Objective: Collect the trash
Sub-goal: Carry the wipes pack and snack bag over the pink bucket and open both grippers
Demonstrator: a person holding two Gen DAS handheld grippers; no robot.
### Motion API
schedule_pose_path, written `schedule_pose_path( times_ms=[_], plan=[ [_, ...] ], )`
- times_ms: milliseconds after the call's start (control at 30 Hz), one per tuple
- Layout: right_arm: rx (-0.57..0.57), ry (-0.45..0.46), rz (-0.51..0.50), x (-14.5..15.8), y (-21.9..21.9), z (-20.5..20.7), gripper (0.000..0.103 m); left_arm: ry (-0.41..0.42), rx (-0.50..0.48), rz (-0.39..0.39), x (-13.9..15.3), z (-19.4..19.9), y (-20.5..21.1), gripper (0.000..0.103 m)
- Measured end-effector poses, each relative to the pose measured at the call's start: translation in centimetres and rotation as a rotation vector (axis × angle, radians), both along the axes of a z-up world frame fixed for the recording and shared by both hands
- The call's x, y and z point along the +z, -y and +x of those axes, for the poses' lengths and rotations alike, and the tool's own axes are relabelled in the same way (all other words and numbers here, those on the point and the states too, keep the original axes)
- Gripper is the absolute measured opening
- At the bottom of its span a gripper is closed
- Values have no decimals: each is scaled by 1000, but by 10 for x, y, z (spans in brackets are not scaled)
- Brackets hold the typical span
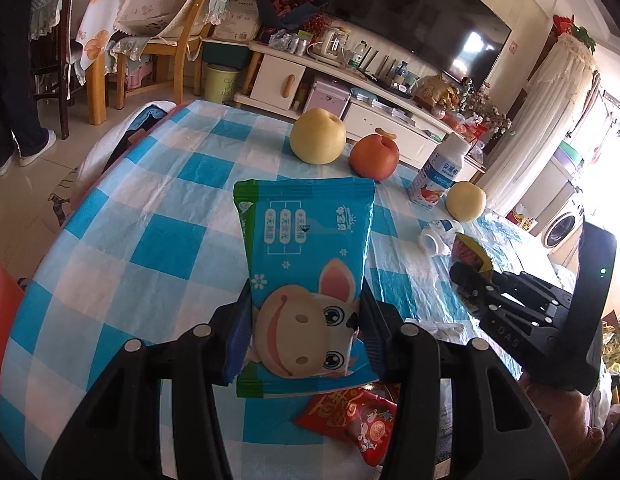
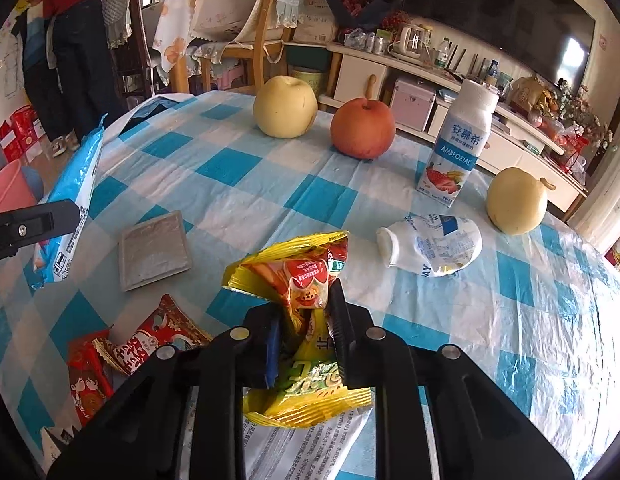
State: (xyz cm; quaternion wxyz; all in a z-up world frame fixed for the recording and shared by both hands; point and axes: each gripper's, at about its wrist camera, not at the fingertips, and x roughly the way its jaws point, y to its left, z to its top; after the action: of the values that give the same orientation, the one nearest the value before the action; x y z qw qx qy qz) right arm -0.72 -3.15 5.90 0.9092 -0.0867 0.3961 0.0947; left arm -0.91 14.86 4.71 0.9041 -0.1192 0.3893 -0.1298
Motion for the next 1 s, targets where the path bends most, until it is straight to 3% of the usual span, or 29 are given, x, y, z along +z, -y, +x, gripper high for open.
schedule_pose_path(
  times_ms=[433, 700, 1000],
  plan=[
    [-35, 97, 62, 39, 12, -35, 23, 44, 90, -28, 9, -29, -25, 49],
    [-28, 90, 112, 46, 2, -52, 23, 133, 211, -34, 28, -44, -56, 49],
    [44, 84, 185, 62, -39, -67, 23, 186, 392, -62, 41, -57, -99, 49]
  ],
)
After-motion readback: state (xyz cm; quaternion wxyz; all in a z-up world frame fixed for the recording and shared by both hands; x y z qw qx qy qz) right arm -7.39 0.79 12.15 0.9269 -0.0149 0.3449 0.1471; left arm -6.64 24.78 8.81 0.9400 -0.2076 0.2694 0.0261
